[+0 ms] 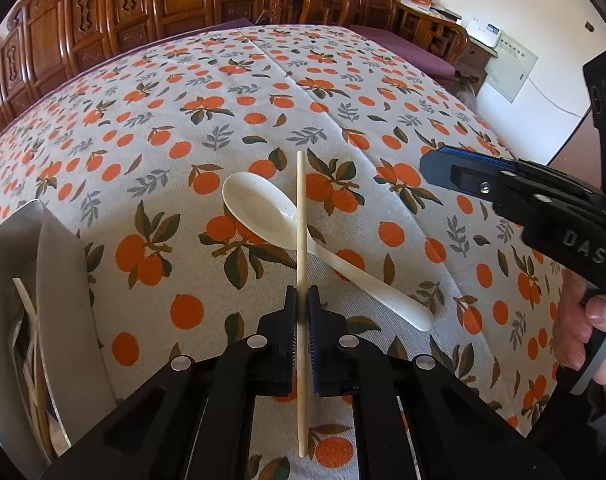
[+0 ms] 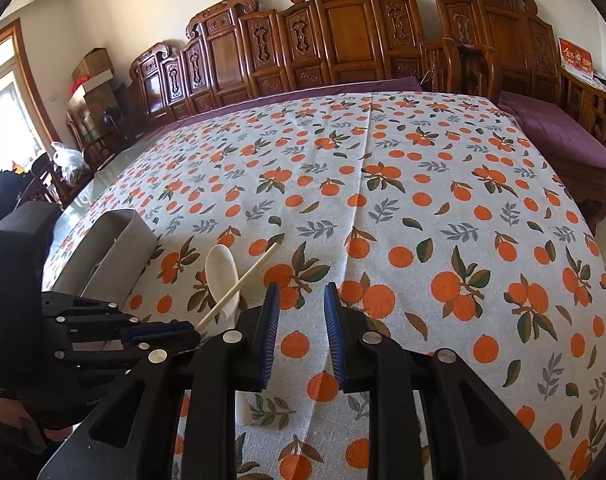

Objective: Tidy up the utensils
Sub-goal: 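Grasp the white plastic spoon with the right tool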

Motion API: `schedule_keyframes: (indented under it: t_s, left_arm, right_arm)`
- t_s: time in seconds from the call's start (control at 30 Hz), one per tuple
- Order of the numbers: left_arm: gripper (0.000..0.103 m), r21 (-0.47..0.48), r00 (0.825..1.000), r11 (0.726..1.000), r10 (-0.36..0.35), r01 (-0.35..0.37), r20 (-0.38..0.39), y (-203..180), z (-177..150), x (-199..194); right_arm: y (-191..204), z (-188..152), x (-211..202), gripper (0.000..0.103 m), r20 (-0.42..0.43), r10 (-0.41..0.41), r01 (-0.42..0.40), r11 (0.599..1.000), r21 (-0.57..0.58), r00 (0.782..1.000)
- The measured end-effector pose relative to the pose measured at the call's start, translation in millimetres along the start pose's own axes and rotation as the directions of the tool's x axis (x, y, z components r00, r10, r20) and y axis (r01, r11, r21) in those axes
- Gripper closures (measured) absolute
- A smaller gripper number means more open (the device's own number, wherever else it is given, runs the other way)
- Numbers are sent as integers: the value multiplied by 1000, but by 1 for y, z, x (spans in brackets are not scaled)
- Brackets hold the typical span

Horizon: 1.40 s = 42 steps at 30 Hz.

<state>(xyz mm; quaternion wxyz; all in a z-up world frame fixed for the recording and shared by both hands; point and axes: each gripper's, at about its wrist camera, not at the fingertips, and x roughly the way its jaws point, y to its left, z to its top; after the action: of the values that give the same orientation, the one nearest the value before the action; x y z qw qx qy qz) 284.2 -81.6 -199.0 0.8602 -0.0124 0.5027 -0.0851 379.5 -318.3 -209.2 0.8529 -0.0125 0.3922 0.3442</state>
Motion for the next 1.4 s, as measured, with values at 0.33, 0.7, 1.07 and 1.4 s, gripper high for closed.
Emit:
schedule_keyframes:
  t_s: [0.33,0.7,1.07,1.4]
  left_arm:
    - [99,-10,998,1000,-1,2,62,9,-5,-35]
    - [99,-11,993,1000,19,-18,114,20,-10,-67]
    - [99,-48,990,999,26,-19,141,36,-27,-93]
    - [99,-58,988,997,53,-45,148,45,-33,-106]
  right_arm:
    - [23,-1,17,78,-38,24,-26,999,-40,999]
    - [50,-13,45,78,-140,39,-55,992,-112,989]
    - [62,-19,56,78,-182,-8,-24,985,-171,983]
    - [64,-23,56,94,-183,-33,-2,982,-190,983]
